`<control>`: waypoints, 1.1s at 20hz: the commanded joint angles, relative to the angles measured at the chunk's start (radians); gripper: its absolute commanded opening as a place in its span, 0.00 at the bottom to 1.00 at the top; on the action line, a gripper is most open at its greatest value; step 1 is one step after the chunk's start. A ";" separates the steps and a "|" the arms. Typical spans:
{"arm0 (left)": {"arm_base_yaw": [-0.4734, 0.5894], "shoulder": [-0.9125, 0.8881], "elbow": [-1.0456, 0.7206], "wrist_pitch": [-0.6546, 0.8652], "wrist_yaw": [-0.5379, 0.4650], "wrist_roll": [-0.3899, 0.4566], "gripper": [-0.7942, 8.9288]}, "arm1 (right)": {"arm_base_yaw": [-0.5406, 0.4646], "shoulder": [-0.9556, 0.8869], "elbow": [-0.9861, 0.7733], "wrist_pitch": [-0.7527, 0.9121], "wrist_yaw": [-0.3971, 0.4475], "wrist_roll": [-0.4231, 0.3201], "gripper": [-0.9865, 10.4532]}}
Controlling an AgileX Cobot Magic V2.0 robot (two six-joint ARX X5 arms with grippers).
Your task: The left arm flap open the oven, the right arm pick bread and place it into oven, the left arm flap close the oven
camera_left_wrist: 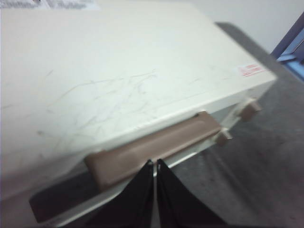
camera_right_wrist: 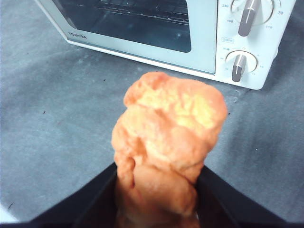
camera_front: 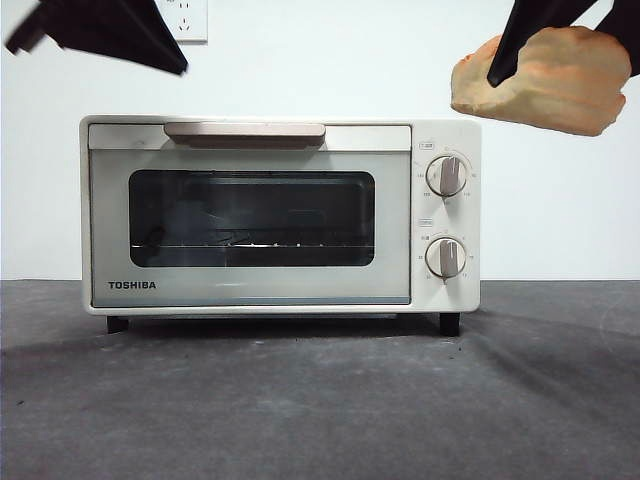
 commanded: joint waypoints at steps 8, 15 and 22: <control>-0.031 0.164 0.072 0.090 -0.051 0.061 0.10 | 0.011 -0.001 0.017 0.007 0.001 -0.028 0.26; -0.042 0.215 0.072 0.093 -0.050 0.063 0.10 | 0.011 -0.001 0.017 0.008 0.001 -0.034 0.26; -0.091 0.220 0.072 -0.038 -0.050 0.067 0.10 | 0.011 -0.001 0.017 0.011 0.001 -0.034 0.26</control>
